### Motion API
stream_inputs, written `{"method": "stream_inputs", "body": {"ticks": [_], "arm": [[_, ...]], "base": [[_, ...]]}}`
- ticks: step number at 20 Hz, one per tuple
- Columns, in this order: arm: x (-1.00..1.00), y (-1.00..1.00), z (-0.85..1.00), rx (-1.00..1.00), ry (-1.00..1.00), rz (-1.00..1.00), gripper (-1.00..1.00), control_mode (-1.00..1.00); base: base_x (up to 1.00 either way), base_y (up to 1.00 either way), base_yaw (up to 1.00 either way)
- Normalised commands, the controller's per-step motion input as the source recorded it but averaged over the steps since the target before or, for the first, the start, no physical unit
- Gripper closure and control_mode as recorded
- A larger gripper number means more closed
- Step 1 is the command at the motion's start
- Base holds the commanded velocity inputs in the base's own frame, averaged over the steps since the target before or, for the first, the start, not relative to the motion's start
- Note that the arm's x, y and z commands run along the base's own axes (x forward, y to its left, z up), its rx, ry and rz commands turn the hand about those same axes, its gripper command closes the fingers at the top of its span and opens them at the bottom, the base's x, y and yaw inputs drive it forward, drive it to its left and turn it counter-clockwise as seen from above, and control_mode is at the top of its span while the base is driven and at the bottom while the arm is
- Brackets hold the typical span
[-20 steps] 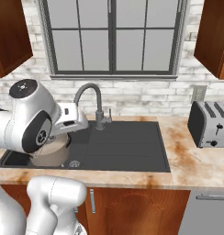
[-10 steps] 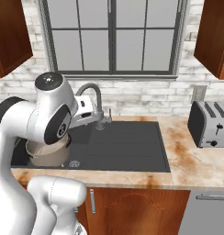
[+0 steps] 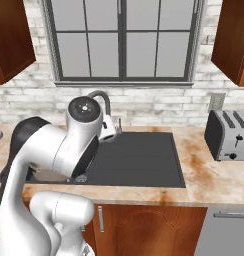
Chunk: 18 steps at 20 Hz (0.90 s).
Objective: Pick the pot and strainer and place them in the sink. Then turn on the water.
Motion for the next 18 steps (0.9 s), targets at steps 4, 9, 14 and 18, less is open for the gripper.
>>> {"method": "stream_inputs", "body": {"ticks": [4,9,14,18], "arm": [[0.07,0.0,0.0,0.08,-0.02,0.0,-1.0,-1.0],[0.11,0.0,0.0,0.05,-0.02,0.0,-1.0,-1.0],[0.18,0.0,-0.02,-0.01,-0.02,0.02,-1.0,-1.0],[0.1,0.0,-0.03,-0.03,-0.11,0.0,-1.0,-1.0]], "base": [[0.0,0.0,0.0],[0.0,0.0,0.0],[0.0,0.0,0.0],[0.0,0.0,0.0]]}}
